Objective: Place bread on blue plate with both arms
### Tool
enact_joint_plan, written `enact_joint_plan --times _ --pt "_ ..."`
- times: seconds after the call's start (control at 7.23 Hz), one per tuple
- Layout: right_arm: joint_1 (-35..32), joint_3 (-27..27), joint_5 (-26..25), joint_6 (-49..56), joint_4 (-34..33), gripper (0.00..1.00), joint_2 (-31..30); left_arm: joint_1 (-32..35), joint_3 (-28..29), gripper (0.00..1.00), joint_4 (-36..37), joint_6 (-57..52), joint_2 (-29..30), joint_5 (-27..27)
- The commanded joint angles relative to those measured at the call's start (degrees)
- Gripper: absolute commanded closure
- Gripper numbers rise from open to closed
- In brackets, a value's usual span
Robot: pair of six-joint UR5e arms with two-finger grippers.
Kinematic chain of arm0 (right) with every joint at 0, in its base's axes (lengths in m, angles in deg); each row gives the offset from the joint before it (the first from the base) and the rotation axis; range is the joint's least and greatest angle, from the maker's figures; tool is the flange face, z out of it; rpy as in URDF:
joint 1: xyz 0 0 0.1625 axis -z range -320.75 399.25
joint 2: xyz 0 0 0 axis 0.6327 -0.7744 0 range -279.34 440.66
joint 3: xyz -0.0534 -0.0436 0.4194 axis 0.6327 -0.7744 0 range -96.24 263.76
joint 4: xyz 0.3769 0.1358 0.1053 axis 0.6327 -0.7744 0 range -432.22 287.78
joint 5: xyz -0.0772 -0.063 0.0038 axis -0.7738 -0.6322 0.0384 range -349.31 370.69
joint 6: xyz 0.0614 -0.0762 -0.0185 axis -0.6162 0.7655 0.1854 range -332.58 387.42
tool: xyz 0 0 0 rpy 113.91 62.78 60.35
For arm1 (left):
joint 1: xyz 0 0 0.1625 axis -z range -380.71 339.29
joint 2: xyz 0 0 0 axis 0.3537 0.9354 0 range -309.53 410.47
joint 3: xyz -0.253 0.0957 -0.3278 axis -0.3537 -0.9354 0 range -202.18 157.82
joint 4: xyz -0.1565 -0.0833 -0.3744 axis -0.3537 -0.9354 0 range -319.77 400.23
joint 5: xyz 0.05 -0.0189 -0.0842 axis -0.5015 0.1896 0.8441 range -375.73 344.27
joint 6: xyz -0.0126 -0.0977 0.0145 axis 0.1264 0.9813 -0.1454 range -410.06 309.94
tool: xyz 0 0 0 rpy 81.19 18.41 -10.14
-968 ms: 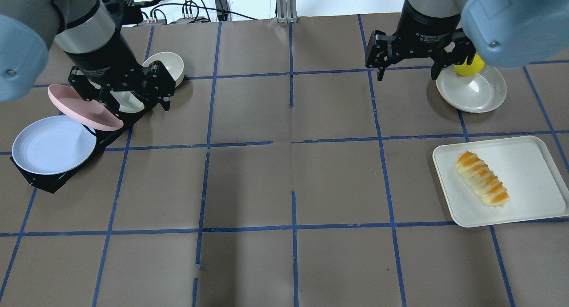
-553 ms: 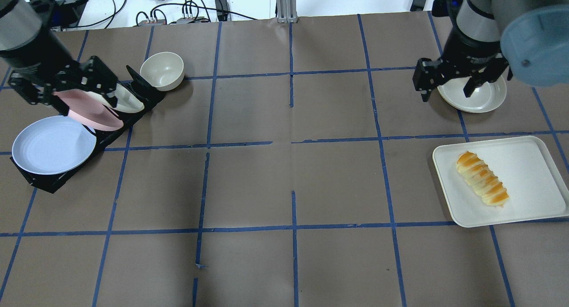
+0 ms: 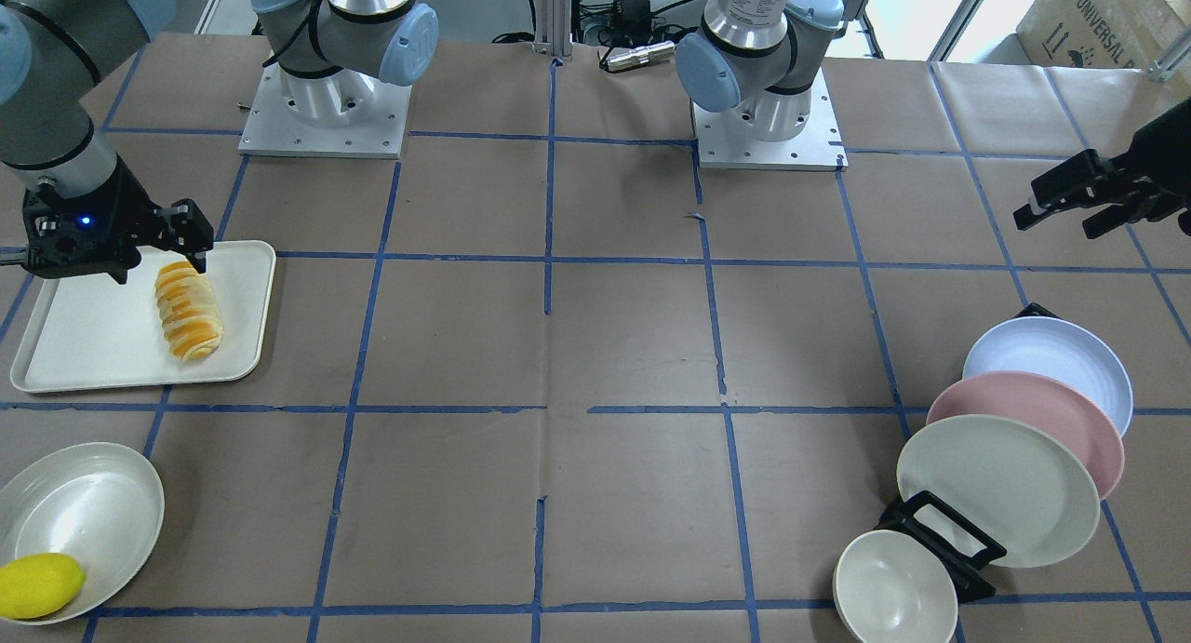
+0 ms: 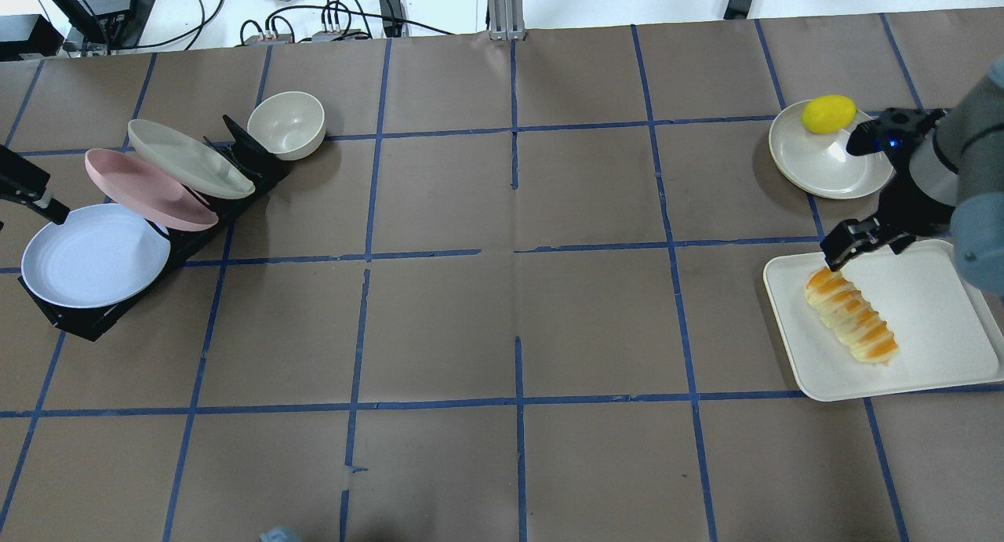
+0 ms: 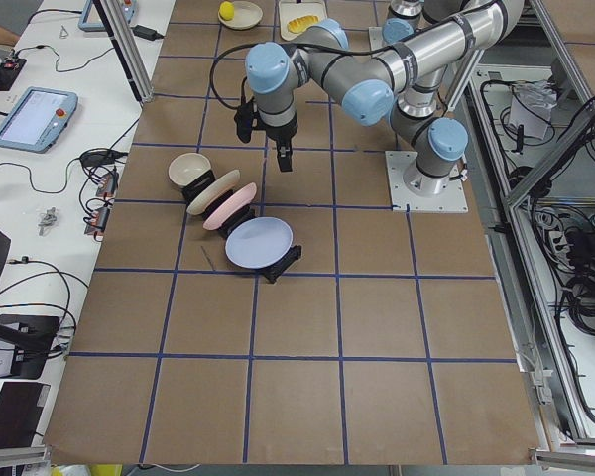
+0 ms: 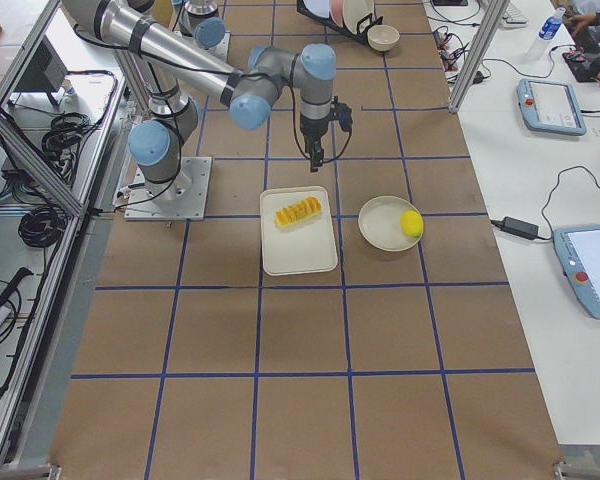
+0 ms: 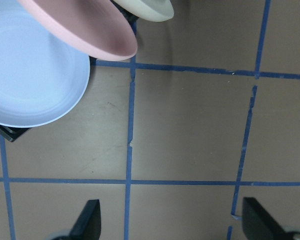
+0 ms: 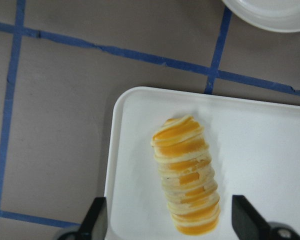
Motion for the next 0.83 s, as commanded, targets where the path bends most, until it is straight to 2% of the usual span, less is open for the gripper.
enact_joint_plan --times 0.0,0.41,0.69 --pt "3.88 6.84 3.84 7.97 -6.0 0.0 0.15 -6.53 4.45 0.0 -0.18 -10.1 7.92 4.52" --pt "3.88 7.29 2.52 12.01 -10.83 0.0 5.05 -7.61 19.82 0.0 -0.1 -13.31 25.84 4.19" --pt "3.88 7.38 2.52 14.19 -14.53 0.0 8.39 -7.17 25.21 0.0 0.25 -13.22 34.2 4.1"
